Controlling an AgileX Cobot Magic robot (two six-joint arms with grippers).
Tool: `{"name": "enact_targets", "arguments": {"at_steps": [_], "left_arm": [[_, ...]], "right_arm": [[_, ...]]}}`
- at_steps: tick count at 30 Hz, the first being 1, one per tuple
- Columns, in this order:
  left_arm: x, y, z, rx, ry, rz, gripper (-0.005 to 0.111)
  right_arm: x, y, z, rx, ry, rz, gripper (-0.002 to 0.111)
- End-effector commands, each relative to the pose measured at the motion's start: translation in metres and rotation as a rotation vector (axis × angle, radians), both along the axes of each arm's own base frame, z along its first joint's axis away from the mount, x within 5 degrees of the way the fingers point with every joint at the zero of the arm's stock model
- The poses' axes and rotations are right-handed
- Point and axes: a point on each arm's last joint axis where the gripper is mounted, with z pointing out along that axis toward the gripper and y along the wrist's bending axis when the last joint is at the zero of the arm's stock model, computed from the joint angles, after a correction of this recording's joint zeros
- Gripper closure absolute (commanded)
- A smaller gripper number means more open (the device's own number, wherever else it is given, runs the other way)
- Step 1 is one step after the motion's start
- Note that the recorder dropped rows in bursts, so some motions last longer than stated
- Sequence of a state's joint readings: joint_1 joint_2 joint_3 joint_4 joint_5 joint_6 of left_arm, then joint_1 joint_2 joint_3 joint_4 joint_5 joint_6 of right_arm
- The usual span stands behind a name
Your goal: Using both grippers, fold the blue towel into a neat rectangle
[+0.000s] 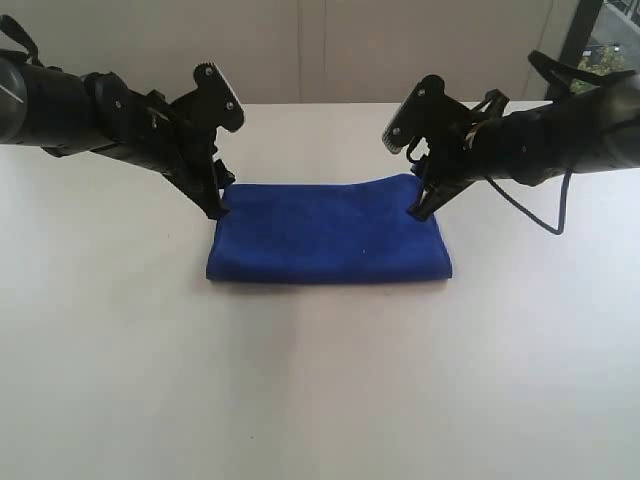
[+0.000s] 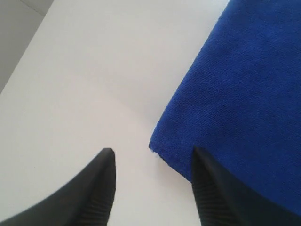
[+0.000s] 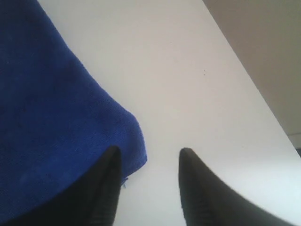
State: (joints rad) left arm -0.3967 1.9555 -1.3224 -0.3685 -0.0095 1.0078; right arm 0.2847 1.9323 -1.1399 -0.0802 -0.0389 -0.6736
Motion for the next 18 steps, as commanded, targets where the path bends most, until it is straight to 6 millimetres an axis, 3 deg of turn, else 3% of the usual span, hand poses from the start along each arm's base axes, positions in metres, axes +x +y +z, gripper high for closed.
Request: {"name": "enact_targets", "arguments": {"at_steps": [1, 6, 10, 13, 18], "left_arm": [[0.000, 0.000, 0.006, -0.021, -0.005, 0.012, 0.052], [0.001, 0.001, 0.006, -0.060, 0.016, 0.054, 0.054], [0.000, 0.001, 0.006, -0.112, 0.051, 0.107, 0.075], [0.001, 0.001, 0.007, -0.150, 0.058, 0.146, 0.103], [0.008, -0.005, 0.009, -0.207, 0.128, 0.179, 0.107]], "right_arm": [[0.002, -0.003, 0.001, 0.015, -0.006, -0.018, 0.069], [0.002, -0.003, 0.003, 0.156, 0.033, -0.132, 0.078], [0.007, -0.003, 0.013, 0.277, 0.110, -0.259, 0.108], [0.012, -0.002, 0.022, 0.290, 0.164, -0.305, 0.108], [0.023, -0.004, 0.030, 0.287, 0.261, -0.371, 0.108]]}}
